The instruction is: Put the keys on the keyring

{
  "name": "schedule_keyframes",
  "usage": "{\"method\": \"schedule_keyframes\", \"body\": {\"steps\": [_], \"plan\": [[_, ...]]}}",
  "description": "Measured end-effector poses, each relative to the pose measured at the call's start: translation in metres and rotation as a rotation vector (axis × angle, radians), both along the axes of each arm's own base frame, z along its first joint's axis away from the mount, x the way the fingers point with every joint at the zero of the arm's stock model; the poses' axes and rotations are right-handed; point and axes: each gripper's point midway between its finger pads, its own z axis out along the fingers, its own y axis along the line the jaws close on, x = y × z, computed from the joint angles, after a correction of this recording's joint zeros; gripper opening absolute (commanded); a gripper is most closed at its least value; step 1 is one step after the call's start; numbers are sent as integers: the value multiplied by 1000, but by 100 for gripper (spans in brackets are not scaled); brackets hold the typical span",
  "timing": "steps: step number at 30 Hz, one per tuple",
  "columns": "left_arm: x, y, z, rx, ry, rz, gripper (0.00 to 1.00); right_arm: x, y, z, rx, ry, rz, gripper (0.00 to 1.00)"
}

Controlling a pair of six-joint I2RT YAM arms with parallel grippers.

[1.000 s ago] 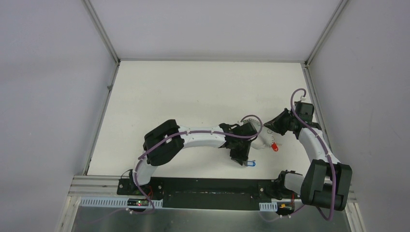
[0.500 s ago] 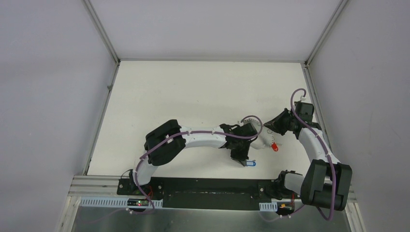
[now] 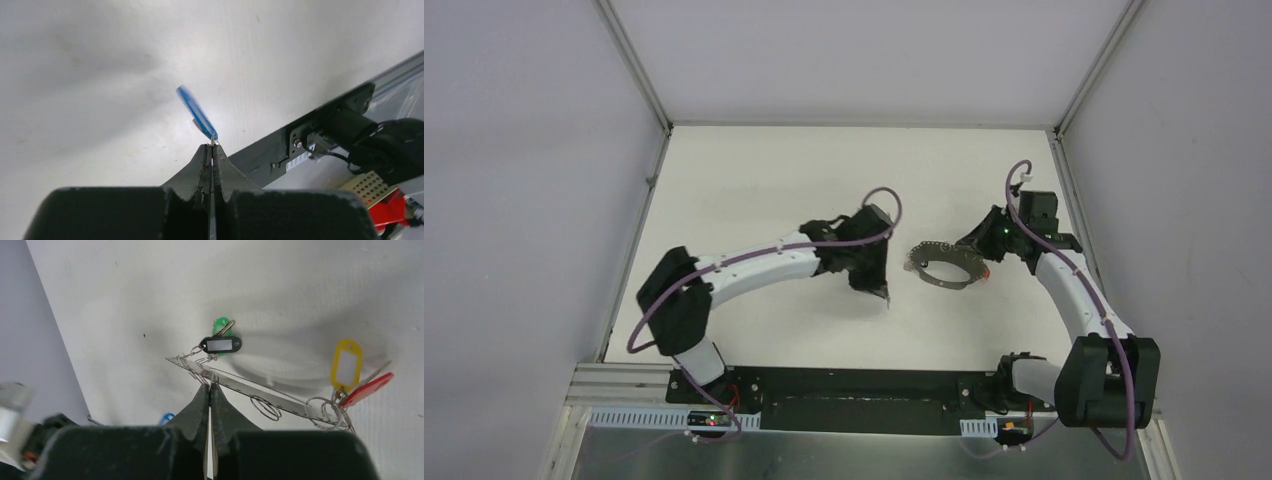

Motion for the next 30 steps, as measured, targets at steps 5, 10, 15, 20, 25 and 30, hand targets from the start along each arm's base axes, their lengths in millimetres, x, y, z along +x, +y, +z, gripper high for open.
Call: {"method": "schedule_keyframes", "body": {"steps": [5, 10, 15, 20, 25, 30], "plan": [[54, 79, 49, 5, -127, 175, 0, -1, 36, 23, -95, -108, 213, 0], [58, 134, 86, 73, -291, 189, 0, -9, 65, 41, -168, -248, 435, 0], [56, 160, 106, 141, -407, 145, 0, -26, 82, 63, -215, -430, 628, 0], [57, 163, 118, 162, -468, 65, 0, -45, 95, 107, -214, -691, 777, 0], [55, 150, 126, 128, -487, -44, 0, -61, 104, 139, -195, -910, 884, 0], [46, 132, 128, 54, -483, -167, 0, -75, 113, 136, -143, -960, 977, 0]]}}
